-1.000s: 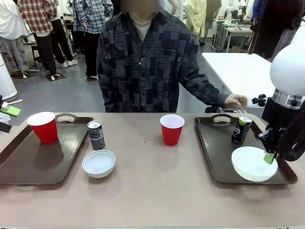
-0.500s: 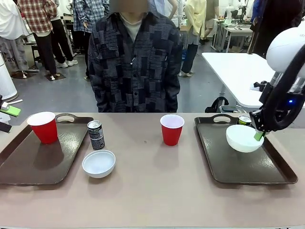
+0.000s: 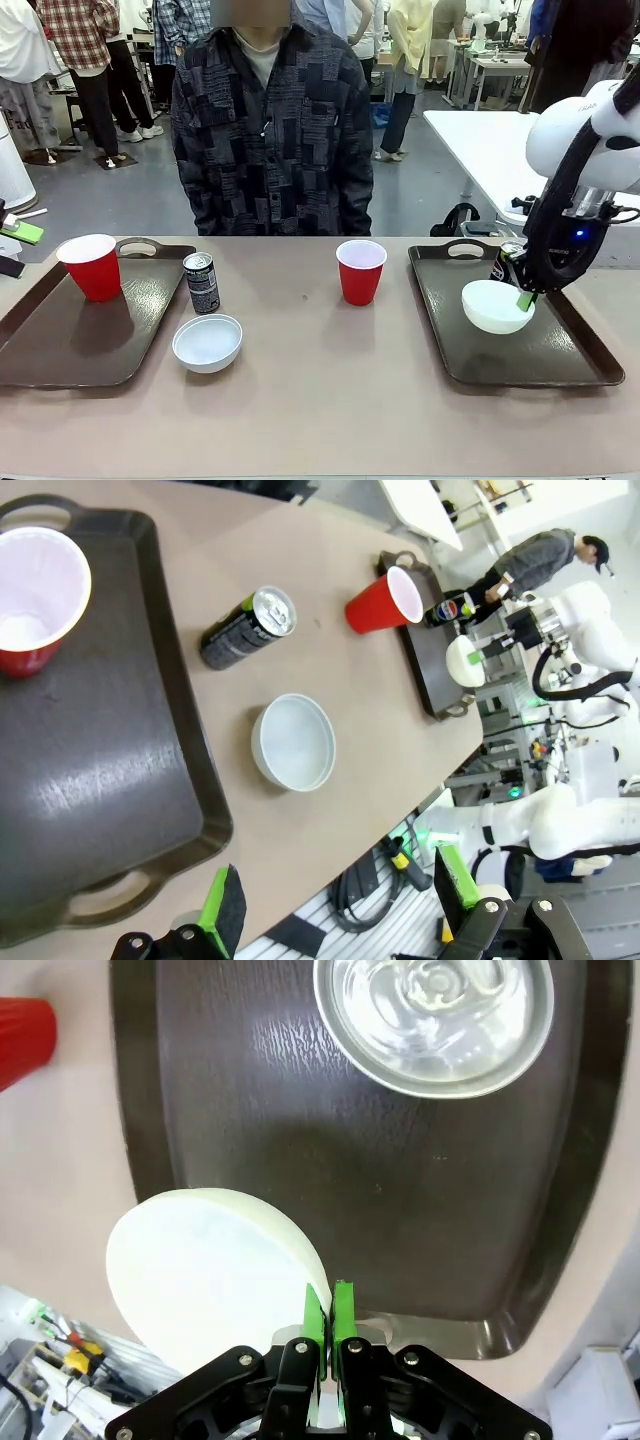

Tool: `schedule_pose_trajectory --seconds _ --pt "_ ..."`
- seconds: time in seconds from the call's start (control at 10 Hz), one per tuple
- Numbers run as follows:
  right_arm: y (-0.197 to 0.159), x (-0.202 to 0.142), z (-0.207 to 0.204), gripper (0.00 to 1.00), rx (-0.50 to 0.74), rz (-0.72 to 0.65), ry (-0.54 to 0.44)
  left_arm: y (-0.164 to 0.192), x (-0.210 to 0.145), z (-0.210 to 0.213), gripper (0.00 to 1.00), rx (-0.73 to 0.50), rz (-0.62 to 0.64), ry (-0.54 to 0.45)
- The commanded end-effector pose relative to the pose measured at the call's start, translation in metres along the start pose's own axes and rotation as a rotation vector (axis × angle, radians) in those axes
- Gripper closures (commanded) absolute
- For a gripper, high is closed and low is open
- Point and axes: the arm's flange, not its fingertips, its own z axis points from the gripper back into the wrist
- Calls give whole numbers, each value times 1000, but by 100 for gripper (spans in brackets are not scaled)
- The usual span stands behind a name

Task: Prepare tableware on both trays.
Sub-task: Pick up a Picnic Bowl from the table and place it on a Handle tray.

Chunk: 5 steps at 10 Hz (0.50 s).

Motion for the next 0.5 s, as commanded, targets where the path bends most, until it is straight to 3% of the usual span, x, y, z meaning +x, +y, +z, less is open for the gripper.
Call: schedule_pose_trajectory --seconds 0.0,0.3,0.4 --pt "-2 5 -17 96 -34 6 14 -1 1 -1 0 -17 2 -2" --pt "1 10 -37 96 -74 -4 31 -1 1 -1 0 -17 2 -2" --pt "1 10 -38 87 -80 1 38 -1 1 -1 0 -17 2 -2"
